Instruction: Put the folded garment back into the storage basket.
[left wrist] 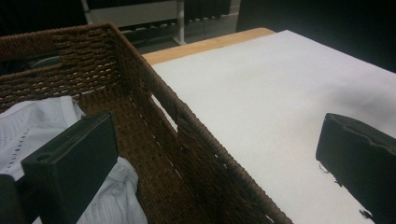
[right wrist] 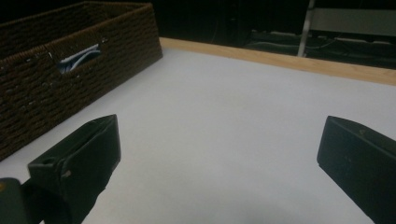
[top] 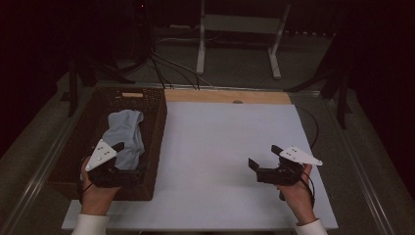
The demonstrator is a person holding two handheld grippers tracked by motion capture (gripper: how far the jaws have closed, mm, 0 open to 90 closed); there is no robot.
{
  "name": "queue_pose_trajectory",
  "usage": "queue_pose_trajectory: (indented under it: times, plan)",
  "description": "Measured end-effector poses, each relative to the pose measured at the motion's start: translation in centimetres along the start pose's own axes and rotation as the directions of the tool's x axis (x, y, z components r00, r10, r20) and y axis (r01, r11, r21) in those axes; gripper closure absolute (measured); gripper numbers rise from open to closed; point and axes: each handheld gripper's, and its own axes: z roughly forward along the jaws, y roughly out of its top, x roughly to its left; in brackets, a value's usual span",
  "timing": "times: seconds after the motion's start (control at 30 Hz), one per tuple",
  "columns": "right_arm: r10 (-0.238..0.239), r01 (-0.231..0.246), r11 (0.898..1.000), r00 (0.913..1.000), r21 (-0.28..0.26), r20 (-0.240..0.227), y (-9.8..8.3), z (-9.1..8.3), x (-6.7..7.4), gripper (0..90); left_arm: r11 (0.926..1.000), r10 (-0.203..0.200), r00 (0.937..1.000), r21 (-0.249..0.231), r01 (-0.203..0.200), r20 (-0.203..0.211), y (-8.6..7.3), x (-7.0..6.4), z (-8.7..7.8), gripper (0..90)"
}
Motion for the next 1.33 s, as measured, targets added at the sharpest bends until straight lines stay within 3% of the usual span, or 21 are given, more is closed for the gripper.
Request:
queue_pose_trajectory:
  times: [0.43, 0.6, 0.93, 1.33]
  plan:
    - [0.004, -0.002, 0.999, 0.9982, -0.044, 0.06, -1.7, -2.0, -1.2, 0.1, 0.9999, -0.008, 0.9996, -0.014, 0.008, -0.027, -0.2, 0.3, -0.3, 0.1]
    - [0.028, -0.023, 0.998, 0.9962, -0.06, 0.082, -2.4, -3.0, -1.8, 0.1, 0.9999, -0.005, 0.9994, -0.016, 0.004, -0.033, -0.2, 0.3, -0.2, 0.1]
    - [0.038, -0.03, 0.996, 0.9953, -0.088, 0.089, -2.4, -4.0, -2.0, 0.1, 0.9999, 0.009, 0.9987, -0.006, -0.009, -0.05, -0.2, 0.4, -0.2, 0.1]
    - [0.038, -0.03, 0.996, 0.995, -0.085, 0.093, -2.6, -4.1, -2.2, 0.1, 1.0, 0.008, 0.9984, -0.005, -0.008, -0.055, -0.2, 0.3, -0.2, 0.1]
